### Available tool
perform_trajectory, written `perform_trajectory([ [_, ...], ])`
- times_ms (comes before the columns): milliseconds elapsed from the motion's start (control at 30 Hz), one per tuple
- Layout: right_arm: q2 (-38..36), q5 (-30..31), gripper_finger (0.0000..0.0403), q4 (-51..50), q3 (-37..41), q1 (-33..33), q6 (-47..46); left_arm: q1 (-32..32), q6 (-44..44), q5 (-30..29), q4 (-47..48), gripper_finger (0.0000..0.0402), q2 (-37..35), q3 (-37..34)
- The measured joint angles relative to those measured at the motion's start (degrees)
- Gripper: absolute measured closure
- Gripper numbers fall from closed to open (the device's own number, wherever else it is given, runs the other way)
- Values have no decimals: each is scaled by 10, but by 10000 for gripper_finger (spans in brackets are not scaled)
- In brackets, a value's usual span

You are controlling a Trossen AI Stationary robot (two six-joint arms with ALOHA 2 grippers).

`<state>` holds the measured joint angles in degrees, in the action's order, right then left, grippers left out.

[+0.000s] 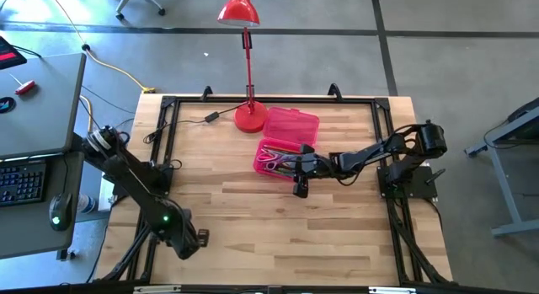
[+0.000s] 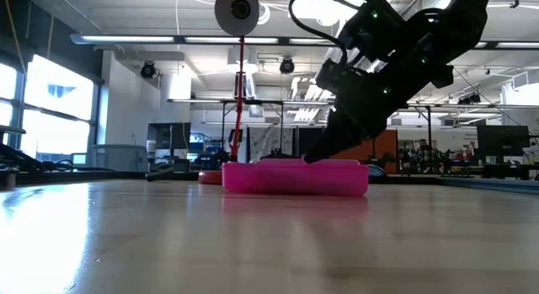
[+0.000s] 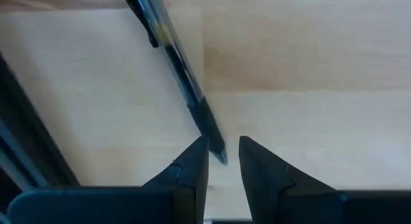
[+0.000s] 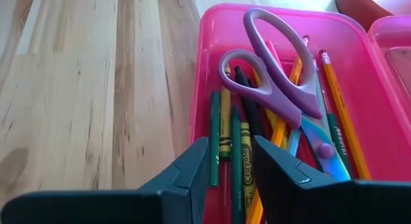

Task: Pick & place school supplies into a supply box
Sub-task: Put the transparent pen into the pink supply box

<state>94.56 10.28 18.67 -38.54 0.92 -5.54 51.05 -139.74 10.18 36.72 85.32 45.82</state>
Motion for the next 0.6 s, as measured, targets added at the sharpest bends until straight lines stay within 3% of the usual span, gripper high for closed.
perform_trajectory([
  [233,0,0,304,-3,0,0,2,0,4,20,-34,284,45,1],
  [600,0,2,304,2,0,0,4,0,11,-10,-8,284,57,1],
])
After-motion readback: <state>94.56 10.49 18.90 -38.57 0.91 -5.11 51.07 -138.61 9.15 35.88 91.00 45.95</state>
